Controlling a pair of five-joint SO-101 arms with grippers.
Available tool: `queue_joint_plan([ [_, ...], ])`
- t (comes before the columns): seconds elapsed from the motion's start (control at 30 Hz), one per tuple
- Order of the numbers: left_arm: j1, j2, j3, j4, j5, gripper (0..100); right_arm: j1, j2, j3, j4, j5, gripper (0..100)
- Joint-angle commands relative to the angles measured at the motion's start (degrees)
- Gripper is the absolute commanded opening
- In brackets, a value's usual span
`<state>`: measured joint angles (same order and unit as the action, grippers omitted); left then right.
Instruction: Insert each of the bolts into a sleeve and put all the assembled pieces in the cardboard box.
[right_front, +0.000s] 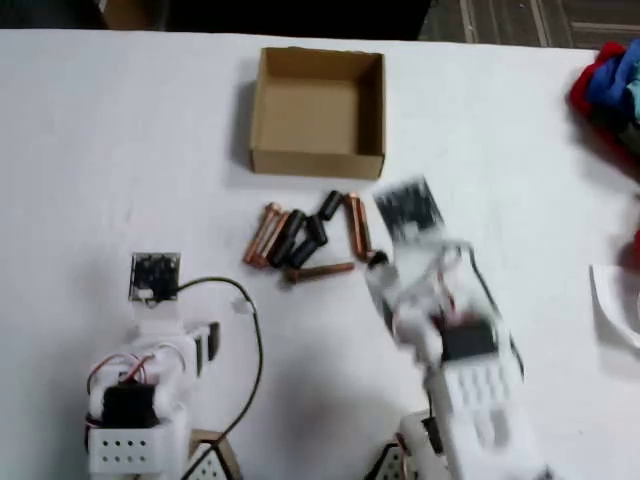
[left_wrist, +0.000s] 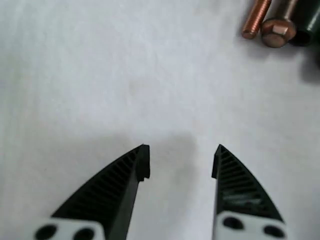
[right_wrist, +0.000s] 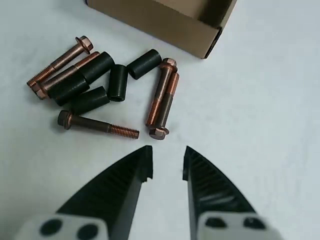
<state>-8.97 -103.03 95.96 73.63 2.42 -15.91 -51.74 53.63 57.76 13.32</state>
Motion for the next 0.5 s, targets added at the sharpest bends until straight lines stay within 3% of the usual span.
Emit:
queue_joint_plan([
  [0.0,0.4,0.2,1.2,-1.0,-0.6,22,-0.4,27.2,-23.7,9.2,0.0,10.8],
  [0.27,0.4,0.2,1.2,-1.0,-0.6,22,-0.7,52.8,-50.4,26.4,0.4,10.9],
  [0.47,0.4,0.2,1.2,-1.0,-0.6,22,-4.5,67.3,-64.3,29.4,0.1,16.6],
])
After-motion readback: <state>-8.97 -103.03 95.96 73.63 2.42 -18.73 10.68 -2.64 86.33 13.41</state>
